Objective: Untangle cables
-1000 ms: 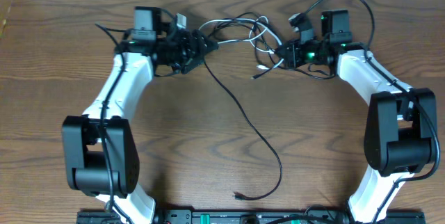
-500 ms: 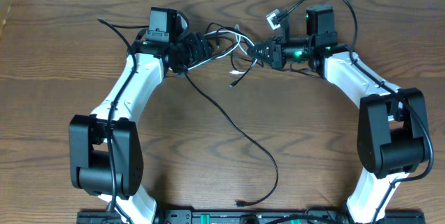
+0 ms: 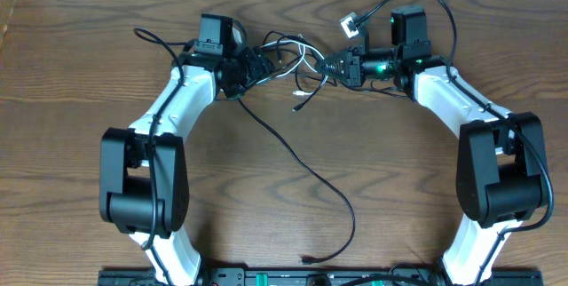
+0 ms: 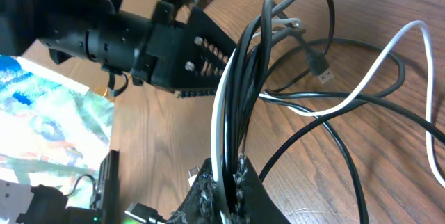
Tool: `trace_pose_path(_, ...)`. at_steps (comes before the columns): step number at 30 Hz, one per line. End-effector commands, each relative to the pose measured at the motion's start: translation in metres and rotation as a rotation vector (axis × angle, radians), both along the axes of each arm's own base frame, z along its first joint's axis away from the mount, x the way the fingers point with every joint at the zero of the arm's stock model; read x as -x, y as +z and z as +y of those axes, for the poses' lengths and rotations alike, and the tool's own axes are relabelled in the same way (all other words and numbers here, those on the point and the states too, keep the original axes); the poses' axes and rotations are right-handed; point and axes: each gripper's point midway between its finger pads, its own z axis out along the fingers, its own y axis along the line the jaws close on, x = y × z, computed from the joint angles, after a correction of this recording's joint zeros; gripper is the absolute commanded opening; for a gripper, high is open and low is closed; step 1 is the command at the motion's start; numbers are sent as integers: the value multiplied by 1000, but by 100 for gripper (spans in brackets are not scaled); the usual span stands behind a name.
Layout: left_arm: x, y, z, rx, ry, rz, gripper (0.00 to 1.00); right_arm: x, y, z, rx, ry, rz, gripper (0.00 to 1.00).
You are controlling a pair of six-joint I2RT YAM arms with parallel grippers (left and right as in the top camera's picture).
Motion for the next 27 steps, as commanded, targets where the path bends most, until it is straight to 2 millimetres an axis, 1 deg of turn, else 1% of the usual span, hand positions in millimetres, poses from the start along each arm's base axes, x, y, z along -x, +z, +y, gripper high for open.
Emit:
trace_pose_path(1, 1, -16, 0, 12, 57, 61, 76, 3, 1, 2, -7, 6, 12, 1)
trace_pose_path(6, -2, -27, -3, 41, 115, 100, 80, 5, 1, 5, -9, 16, 16, 1)
trace_pose_path(11, -7, -39, -4, 64, 162, 122, 80, 9, 1, 11, -8, 32, 14, 1)
trace_pose_path(19, -6, -62, -7, 80, 213, 185, 80, 9, -1, 14, 8, 25, 8, 1)
trace_pose_path(25, -6, -64, -7, 79, 212, 185, 79, 6, -4, 13, 23, 7, 6, 1)
trace_pose_path(27, -7, -64, -7, 77, 214, 180, 76, 5, -5, 13, 31, 0, 7, 1)
